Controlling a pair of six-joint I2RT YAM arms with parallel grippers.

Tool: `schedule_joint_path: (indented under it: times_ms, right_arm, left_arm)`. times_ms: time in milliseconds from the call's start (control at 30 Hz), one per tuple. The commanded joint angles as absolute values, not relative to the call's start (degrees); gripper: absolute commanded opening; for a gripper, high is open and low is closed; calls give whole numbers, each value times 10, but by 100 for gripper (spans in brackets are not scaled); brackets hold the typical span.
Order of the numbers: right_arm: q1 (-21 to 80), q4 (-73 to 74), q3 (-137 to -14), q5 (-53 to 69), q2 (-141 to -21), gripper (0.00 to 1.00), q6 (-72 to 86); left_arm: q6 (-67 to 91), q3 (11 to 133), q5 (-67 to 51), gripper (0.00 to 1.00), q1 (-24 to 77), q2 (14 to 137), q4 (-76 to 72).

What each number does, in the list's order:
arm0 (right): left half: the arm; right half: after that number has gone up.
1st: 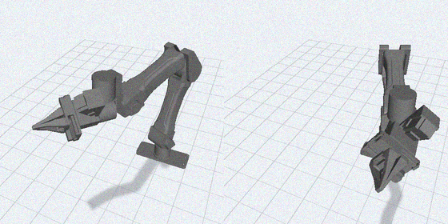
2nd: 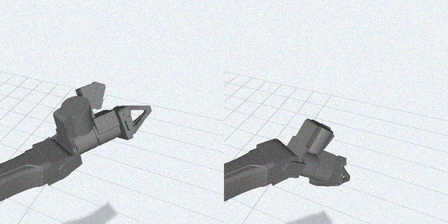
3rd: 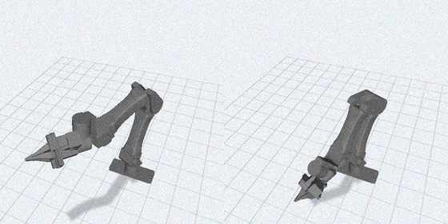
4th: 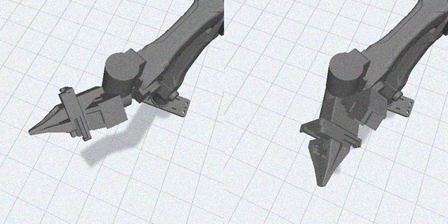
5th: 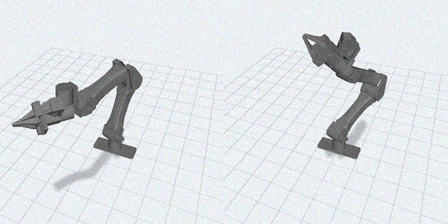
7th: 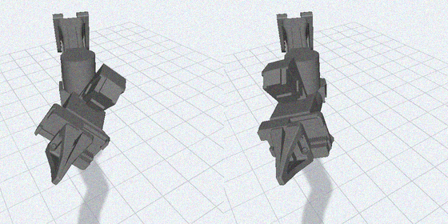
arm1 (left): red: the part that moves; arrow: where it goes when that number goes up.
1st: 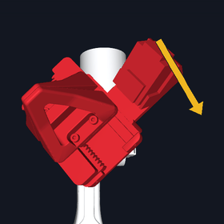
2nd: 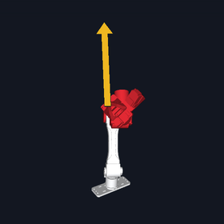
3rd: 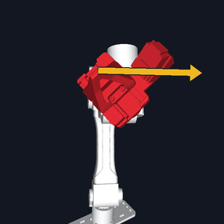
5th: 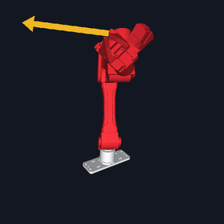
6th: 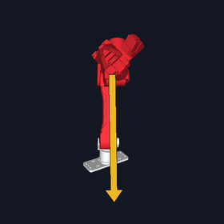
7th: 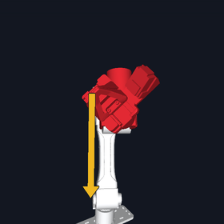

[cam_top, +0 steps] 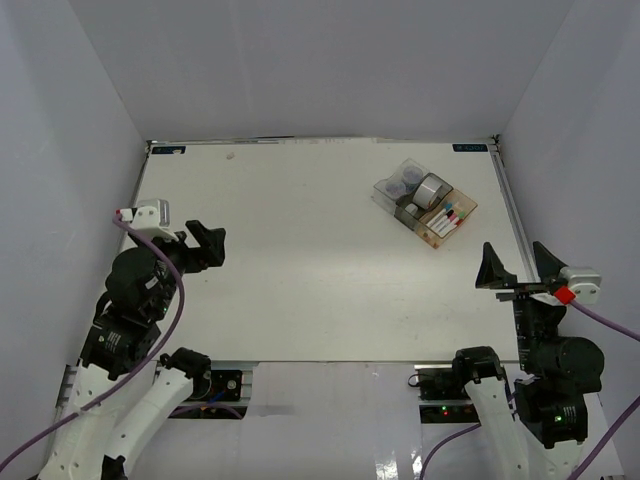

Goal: Sort the stationery into containers
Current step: Reset both arms

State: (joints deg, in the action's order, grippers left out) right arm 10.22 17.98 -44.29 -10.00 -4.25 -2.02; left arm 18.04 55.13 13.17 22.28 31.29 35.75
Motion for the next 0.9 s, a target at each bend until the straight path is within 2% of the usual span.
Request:
schedule_joint_path:
  times_ms: [0,867]
  right_arm:
    - [107,178,-423,-107,-14,90,-35]
    - [107,146,-377,-77,-23,90,-29]
  left_arm:
    - [180,550,157,98,220,280,381]
    - [199,503,163,98,220,251,390]
